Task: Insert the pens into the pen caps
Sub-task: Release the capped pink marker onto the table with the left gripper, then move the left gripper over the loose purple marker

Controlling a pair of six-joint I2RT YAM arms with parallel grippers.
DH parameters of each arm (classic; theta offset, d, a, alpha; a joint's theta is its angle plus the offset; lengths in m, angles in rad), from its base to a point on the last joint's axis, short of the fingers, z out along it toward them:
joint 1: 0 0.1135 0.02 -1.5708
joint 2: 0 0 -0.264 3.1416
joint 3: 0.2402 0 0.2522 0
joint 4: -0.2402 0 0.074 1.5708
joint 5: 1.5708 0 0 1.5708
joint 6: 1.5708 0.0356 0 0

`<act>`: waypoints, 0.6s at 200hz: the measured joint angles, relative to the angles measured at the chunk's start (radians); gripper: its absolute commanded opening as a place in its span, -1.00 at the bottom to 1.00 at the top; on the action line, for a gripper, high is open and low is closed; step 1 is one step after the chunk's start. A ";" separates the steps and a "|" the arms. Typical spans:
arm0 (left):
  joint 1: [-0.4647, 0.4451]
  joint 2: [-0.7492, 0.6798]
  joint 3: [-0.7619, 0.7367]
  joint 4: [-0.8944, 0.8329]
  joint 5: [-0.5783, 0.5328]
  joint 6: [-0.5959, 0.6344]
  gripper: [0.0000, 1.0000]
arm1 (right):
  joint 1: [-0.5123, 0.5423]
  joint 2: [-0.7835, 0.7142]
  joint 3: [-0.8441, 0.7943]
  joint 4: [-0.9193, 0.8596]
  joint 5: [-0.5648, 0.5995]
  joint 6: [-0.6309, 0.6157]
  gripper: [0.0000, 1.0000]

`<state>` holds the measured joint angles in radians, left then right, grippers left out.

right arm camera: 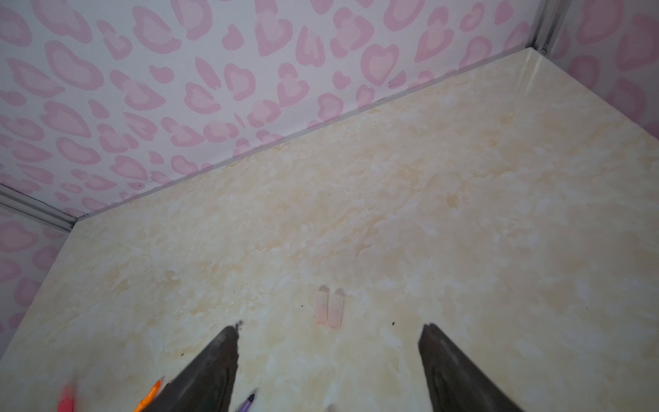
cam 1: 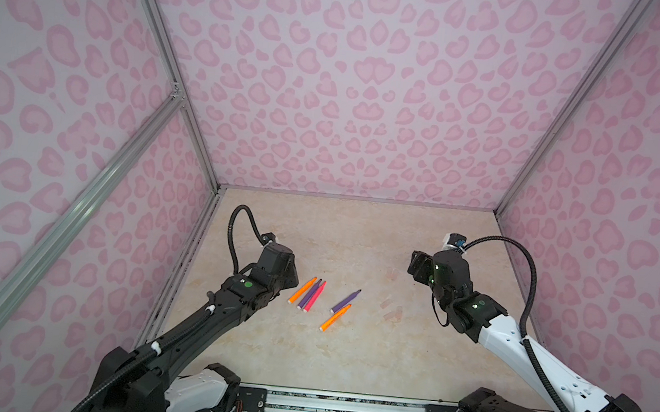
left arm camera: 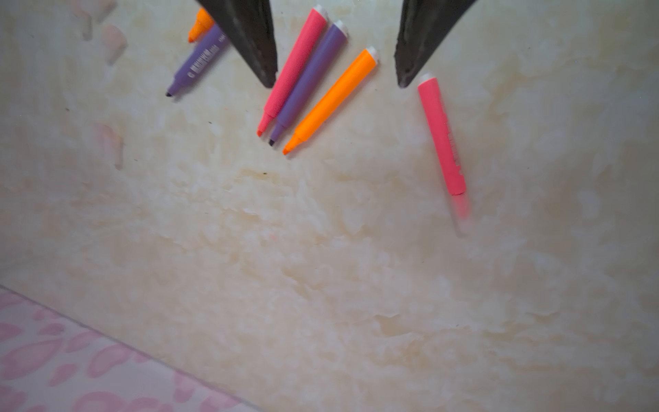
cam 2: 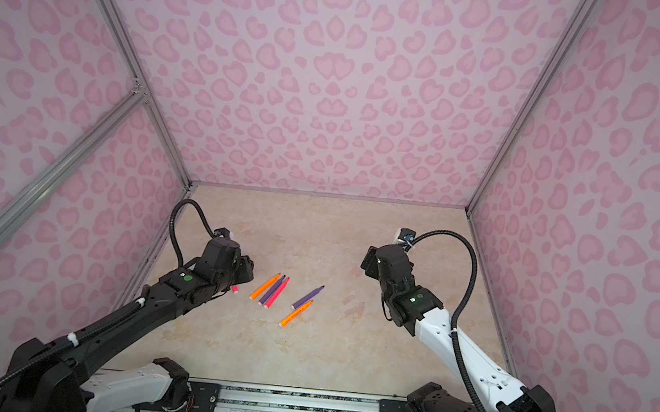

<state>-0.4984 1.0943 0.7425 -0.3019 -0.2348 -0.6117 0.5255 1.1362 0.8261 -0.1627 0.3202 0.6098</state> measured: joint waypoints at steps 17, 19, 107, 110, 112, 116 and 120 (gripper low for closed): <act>-0.035 -0.056 -0.038 0.048 0.007 0.027 0.20 | -0.003 0.006 0.016 -0.012 0.000 -0.003 0.60; -0.036 -0.060 -0.042 0.052 0.008 0.032 0.20 | -0.003 0.008 0.019 -0.014 0.000 -0.004 0.59; -0.141 -0.013 -0.141 0.211 0.132 0.119 0.19 | -0.023 -0.111 -0.020 -0.097 0.000 0.009 0.53; -0.148 0.002 -0.138 0.212 0.136 0.120 0.18 | -0.023 -0.119 -0.035 -0.093 0.000 0.008 0.53; -0.153 0.013 -0.135 0.212 0.137 0.122 0.17 | -0.023 -0.124 -0.047 -0.090 0.000 0.008 0.53; -0.161 0.031 -0.128 0.213 0.138 0.128 0.16 | -0.023 -0.134 -0.069 -0.089 0.000 0.008 0.53; -0.172 0.054 -0.119 0.215 0.144 0.135 0.16 | -0.023 -0.140 -0.079 -0.091 0.000 0.009 0.53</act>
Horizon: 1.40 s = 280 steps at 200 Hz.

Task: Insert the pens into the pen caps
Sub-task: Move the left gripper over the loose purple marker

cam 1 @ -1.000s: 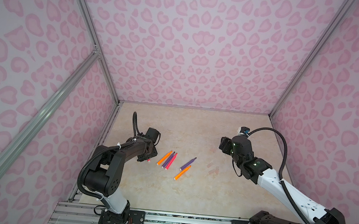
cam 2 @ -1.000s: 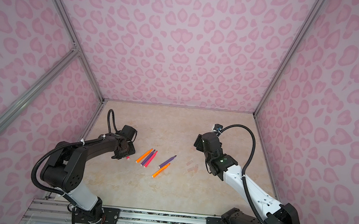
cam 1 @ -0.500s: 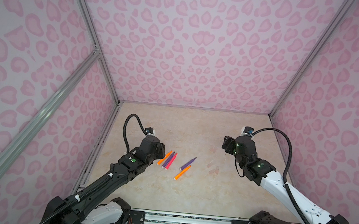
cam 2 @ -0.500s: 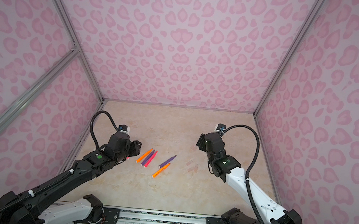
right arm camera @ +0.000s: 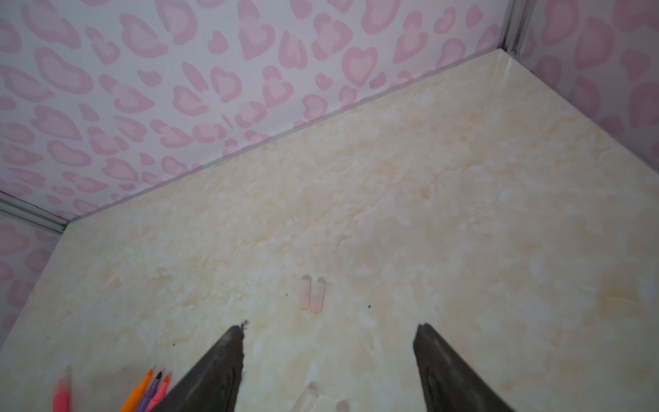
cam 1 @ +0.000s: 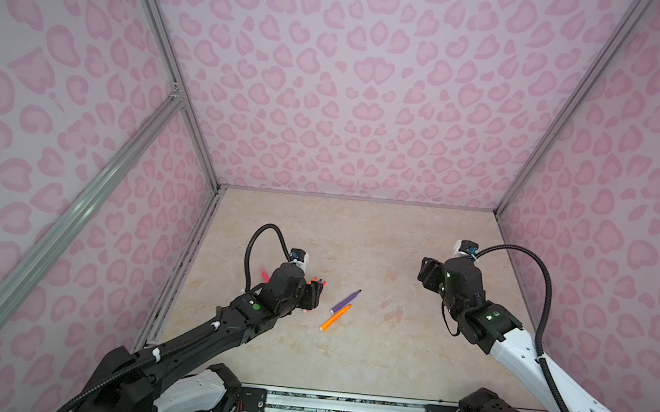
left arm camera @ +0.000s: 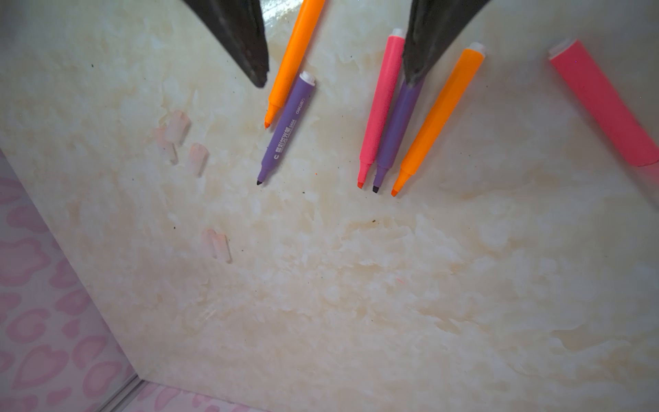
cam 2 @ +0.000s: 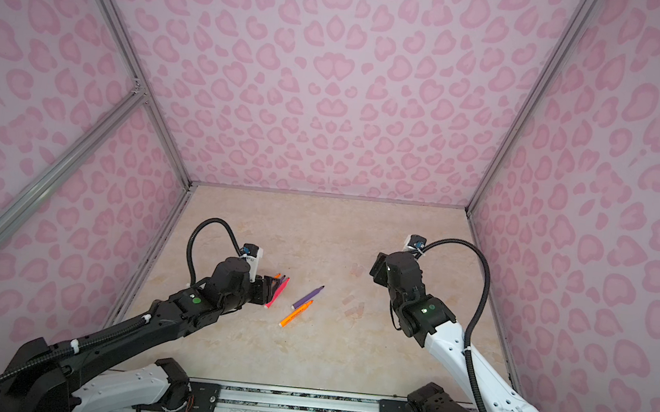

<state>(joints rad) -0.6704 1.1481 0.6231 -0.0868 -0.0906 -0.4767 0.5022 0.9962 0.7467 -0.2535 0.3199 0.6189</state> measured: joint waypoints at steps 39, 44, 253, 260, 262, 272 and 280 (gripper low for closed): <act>-0.072 0.147 0.098 0.002 0.027 0.036 0.13 | -0.011 -0.072 -0.016 0.024 0.001 0.000 0.51; -0.076 0.167 0.114 -0.007 0.026 0.039 0.13 | -0.011 -0.077 -0.025 0.036 0.000 -0.002 0.51; -0.113 0.597 0.406 -0.267 0.049 0.076 0.04 | -0.014 0.236 0.134 -0.054 -0.074 -0.013 0.61; -0.113 0.603 0.413 -0.277 0.047 0.078 0.04 | -0.014 0.233 0.134 -0.055 -0.074 -0.013 0.62; -0.113 0.604 0.414 -0.278 0.047 0.078 0.04 | -0.014 0.232 0.134 -0.056 -0.075 -0.013 0.62; -0.113 0.615 0.425 -0.286 0.039 0.078 0.04 | -0.014 0.226 0.131 -0.055 -0.075 -0.013 0.62; -0.113 0.622 0.431 -0.291 0.039 0.079 0.04 | -0.014 0.220 0.123 -0.051 -0.075 -0.012 0.62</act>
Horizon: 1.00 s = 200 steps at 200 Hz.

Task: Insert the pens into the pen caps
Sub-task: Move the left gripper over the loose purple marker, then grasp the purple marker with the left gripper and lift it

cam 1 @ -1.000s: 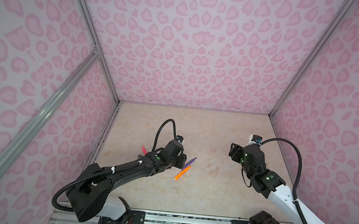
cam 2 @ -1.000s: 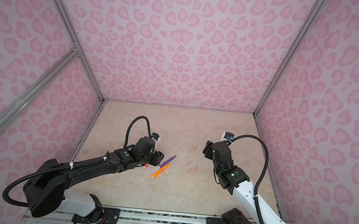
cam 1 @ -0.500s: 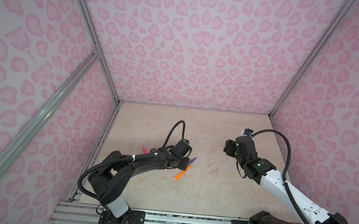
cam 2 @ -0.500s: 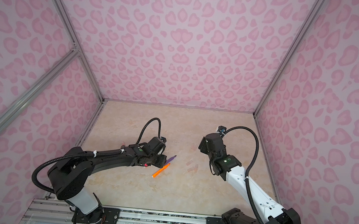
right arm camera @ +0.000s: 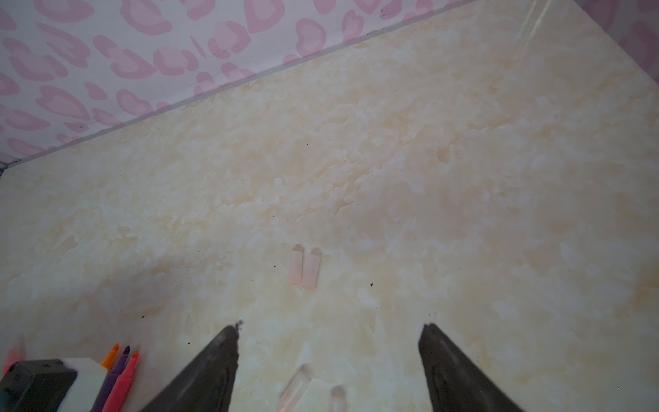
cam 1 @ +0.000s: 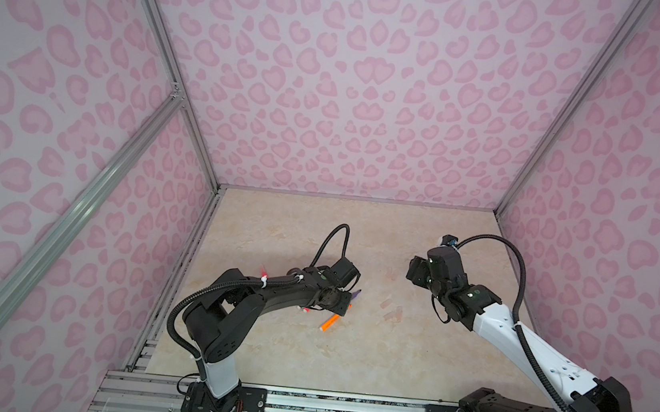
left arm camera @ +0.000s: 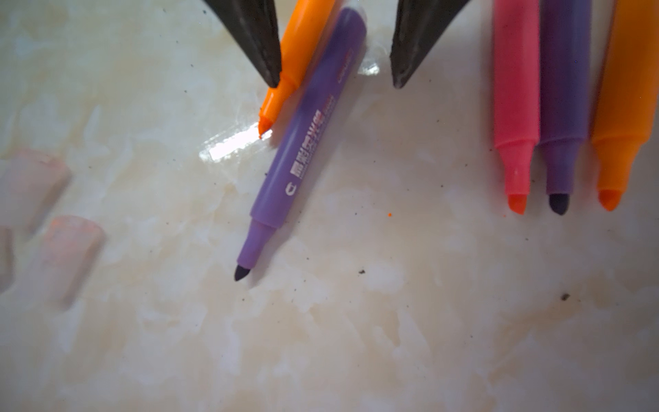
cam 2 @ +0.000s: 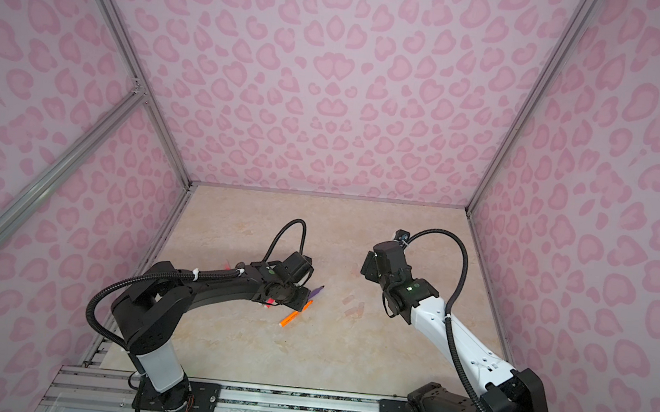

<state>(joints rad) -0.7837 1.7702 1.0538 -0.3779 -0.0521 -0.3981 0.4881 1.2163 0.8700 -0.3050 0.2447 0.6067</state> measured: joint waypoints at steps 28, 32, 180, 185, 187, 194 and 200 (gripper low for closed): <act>-0.001 0.022 0.021 -0.021 -0.008 0.006 0.05 | -0.001 -0.025 -0.032 0.003 0.015 0.005 0.62; -0.002 0.024 0.023 -0.024 -0.008 0.006 0.05 | -0.001 -0.031 -0.038 0.005 0.019 0.008 0.62; -0.007 0.110 0.102 -0.040 -0.026 0.043 -0.38 | -0.004 -0.078 -0.087 0.072 0.060 0.030 0.62; -0.008 0.111 0.103 -0.040 -0.027 0.043 -0.44 | -0.004 -0.078 -0.088 0.072 0.060 0.030 0.62; -0.008 0.111 0.104 -0.040 -0.027 0.043 -0.45 | -0.004 -0.078 -0.089 0.073 0.059 0.031 0.62; -0.007 0.115 0.107 -0.039 -0.027 0.043 -0.54 | -0.004 -0.078 -0.092 0.074 0.052 0.034 0.61; -0.007 0.118 0.110 -0.037 -0.026 0.043 -0.61 | -0.004 -0.078 -0.095 0.074 0.047 0.038 0.61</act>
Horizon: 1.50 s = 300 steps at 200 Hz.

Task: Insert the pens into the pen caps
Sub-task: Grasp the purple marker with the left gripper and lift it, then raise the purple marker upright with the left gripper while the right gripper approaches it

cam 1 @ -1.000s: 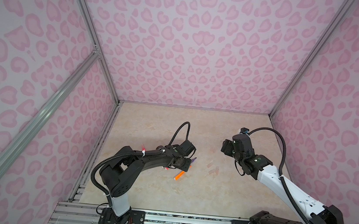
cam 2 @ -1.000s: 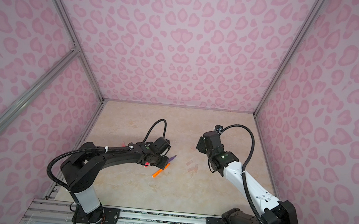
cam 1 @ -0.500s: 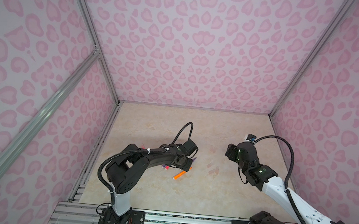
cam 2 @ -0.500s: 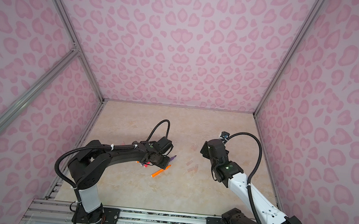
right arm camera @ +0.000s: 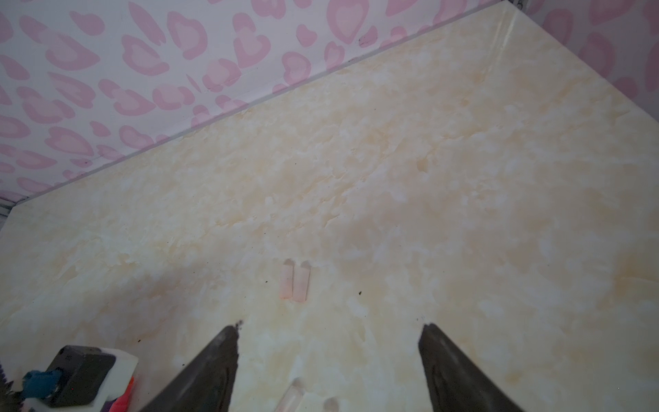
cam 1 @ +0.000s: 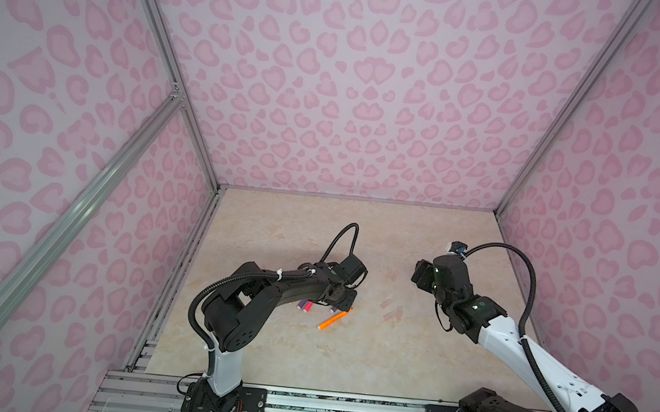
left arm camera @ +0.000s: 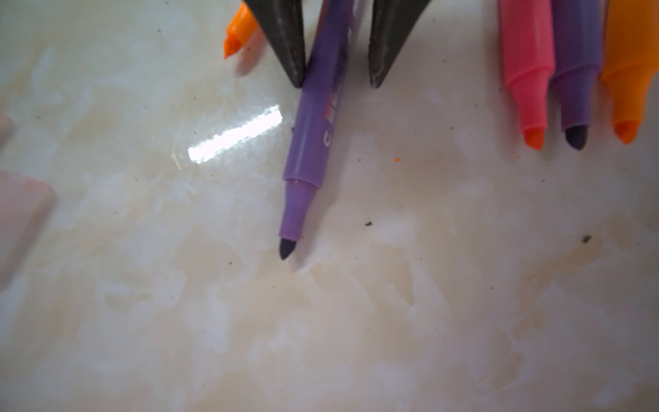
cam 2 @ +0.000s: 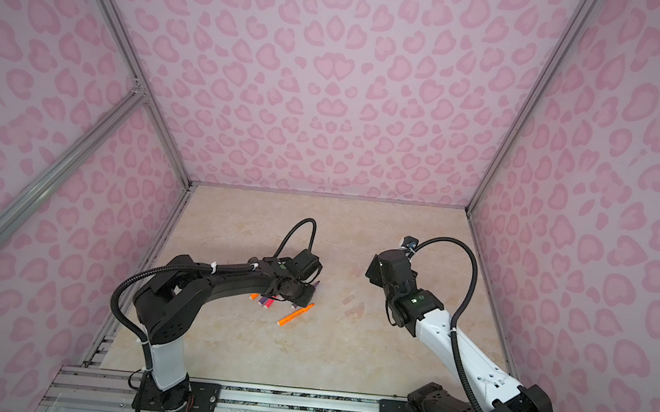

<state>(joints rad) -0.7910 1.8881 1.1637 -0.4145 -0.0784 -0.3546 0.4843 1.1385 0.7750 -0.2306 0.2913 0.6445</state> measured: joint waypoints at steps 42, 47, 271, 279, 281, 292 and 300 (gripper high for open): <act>0.000 0.004 0.003 0.009 0.001 -0.004 -0.82 | 0.000 0.023 -0.001 -0.002 -0.034 0.019 0.61; 0.000 0.002 0.000 0.012 0.002 -0.004 -0.85 | 0.000 0.025 -0.001 -0.001 -0.036 0.018 0.61; -0.025 -0.585 -0.450 0.528 0.067 -0.136 -0.93 | 0.179 -0.137 -0.212 0.422 -0.349 0.156 0.43; -0.026 -0.585 -0.450 0.544 0.083 -0.132 -0.93 | 0.185 -0.131 -0.230 0.437 -0.352 0.157 0.38; -0.026 -0.584 -0.450 0.554 0.091 -0.130 -0.93 | 0.187 -0.128 -0.237 0.445 -0.351 0.158 0.36; -0.027 -0.584 -0.449 0.584 0.117 -0.123 -0.93 | 0.188 -0.114 -0.253 0.472 -0.353 0.177 0.33; -0.029 -0.584 -0.447 0.598 0.135 -0.117 -0.93 | 0.188 -0.105 -0.255 0.489 -0.365 0.182 0.34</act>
<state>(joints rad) -0.8200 1.3041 0.7170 0.1833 0.0563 -0.4717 0.6720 1.0332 0.5198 0.2581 -0.0734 0.8265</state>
